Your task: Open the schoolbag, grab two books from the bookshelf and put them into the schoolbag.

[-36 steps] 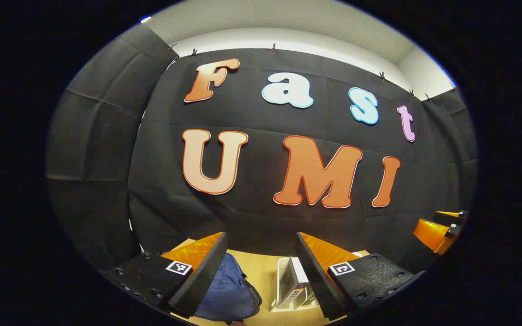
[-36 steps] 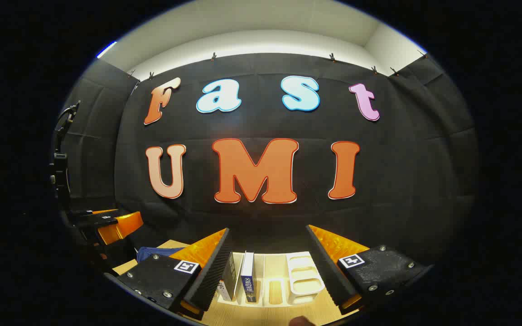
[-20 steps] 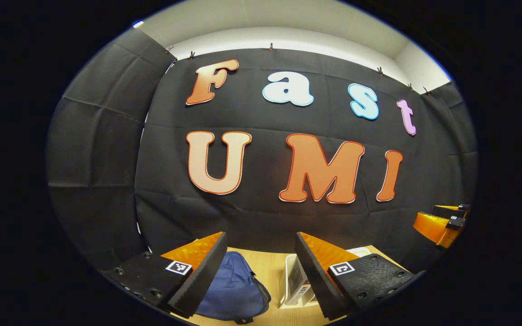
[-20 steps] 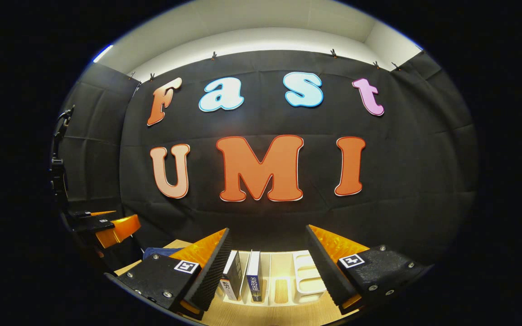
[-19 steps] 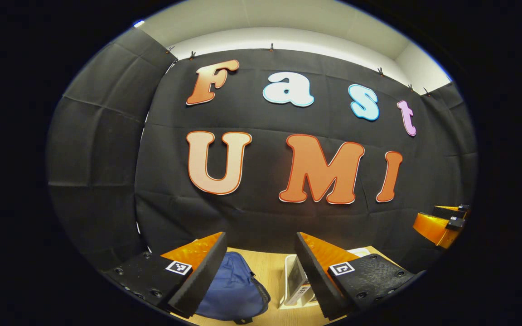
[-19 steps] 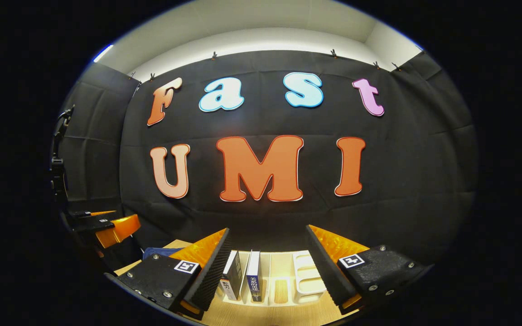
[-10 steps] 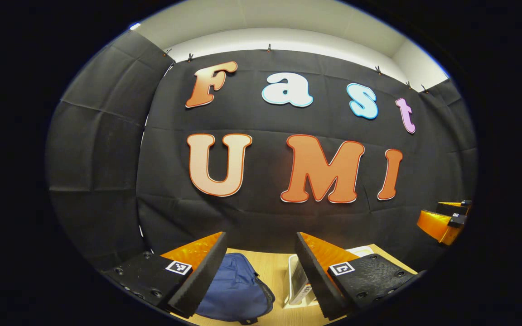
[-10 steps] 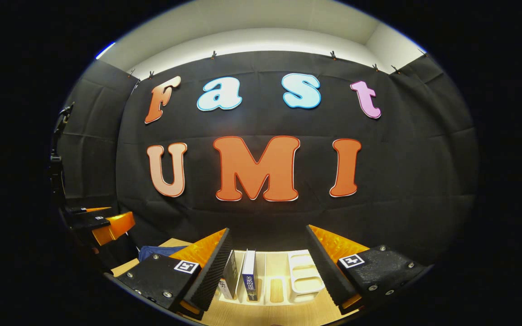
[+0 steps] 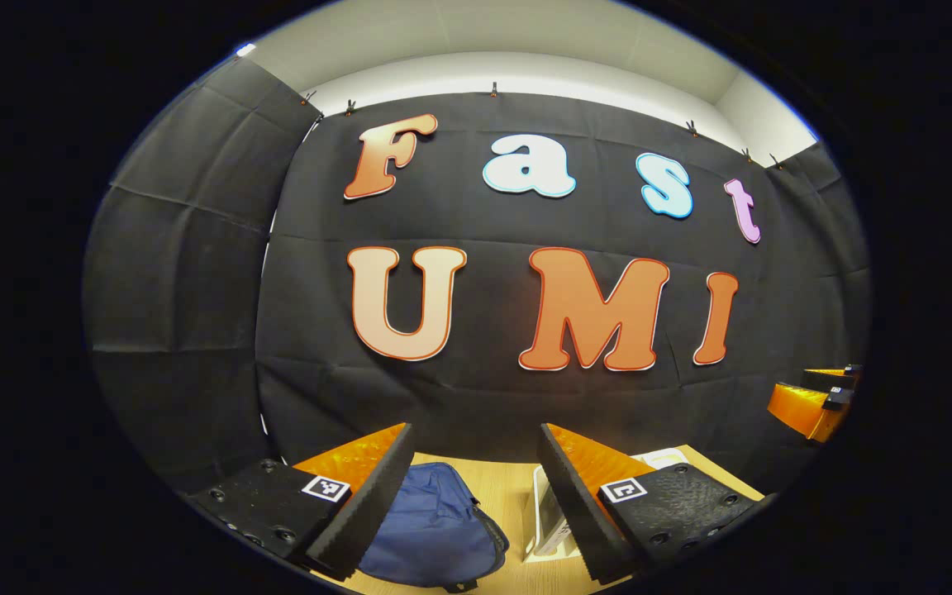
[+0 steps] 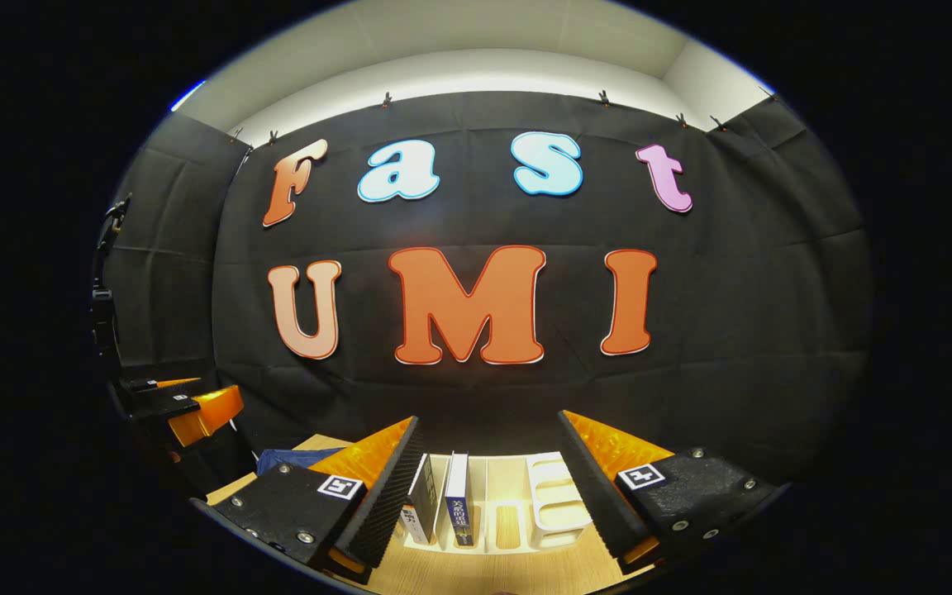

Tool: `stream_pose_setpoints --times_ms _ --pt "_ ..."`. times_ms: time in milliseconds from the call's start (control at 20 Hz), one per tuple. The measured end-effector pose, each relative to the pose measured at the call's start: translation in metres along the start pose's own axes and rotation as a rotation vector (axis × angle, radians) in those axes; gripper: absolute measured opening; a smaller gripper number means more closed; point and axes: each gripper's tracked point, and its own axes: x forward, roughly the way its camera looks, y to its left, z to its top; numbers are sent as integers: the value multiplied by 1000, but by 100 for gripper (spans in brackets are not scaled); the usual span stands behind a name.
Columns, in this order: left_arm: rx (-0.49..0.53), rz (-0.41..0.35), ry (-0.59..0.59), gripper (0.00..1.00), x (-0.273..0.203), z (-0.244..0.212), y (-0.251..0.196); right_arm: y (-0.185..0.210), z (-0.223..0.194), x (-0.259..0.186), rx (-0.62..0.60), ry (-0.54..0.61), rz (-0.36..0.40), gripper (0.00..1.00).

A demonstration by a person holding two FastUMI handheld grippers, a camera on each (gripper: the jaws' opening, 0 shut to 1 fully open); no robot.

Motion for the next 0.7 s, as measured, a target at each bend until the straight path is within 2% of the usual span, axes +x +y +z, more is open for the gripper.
stream_pose_setpoints --times_ms 250,700 --pt "-42 -7 -1 93 -2 -3 3 -1 -7 -1 -13 17 -8 96" --pt "-11 16 24 94 -4 -16 18 -2 -10 -5 -19 26 -13 96"
